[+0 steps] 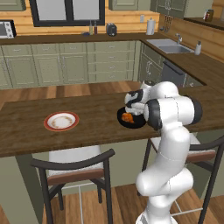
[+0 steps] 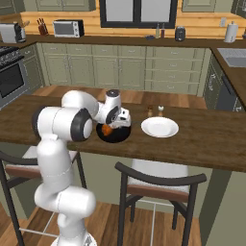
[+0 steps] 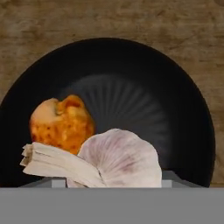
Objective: Pick the chicken drumstick and garlic from their plates and place them in the bowl. Then put the bowl in the fridge.
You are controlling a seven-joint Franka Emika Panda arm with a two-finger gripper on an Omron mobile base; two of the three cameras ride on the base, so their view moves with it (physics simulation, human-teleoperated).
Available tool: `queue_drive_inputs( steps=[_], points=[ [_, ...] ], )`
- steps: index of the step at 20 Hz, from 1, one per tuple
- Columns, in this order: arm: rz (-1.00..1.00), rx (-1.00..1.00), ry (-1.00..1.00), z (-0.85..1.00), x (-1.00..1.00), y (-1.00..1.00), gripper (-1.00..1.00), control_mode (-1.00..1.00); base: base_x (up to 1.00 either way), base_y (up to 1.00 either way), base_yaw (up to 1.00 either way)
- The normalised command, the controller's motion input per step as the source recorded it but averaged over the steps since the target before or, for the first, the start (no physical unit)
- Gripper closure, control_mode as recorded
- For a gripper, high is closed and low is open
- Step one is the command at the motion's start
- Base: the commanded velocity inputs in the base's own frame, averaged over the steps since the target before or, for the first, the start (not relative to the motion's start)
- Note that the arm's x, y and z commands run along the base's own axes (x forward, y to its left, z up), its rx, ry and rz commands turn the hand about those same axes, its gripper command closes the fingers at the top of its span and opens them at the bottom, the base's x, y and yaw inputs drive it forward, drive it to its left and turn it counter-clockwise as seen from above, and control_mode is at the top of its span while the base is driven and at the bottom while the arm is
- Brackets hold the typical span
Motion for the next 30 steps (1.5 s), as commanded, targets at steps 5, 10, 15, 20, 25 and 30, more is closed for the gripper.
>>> queue_drive_inputs(
  steps=[5, 10, 15, 20, 25, 30],
  points=[
    [0.0, -0.02, 0.09, -0.38, 0.4, 0.23, 1.0, -1.0, 0.0, 0.0, 0.0],
    [0.0, 0.0, 0.03, -0.39, 0.29, 0.1, 1.0, -1.0, 0.0, 0.0, 0.0],
    [0.0, 0.0, 0.0, -0.28, -0.17, 0.22, -1.0, -1.0, 0.0, 0.0, 0.0],
    [0.0, 0.0, 0.0, -0.04, -0.37, 0.11, -1.0, -1.0, 0.0, 0.0, 0.0],
    [0.0, 0.0, -0.07, 0.0, -0.42, 0.03, -1.0, -1.0, 0.0, 0.0, 0.0],
    [-0.01, 0.0, -0.23, 0.26, -0.73, 0.0, -1.0, -1.0, 0.0, 0.0, 0.0]
  ],
)
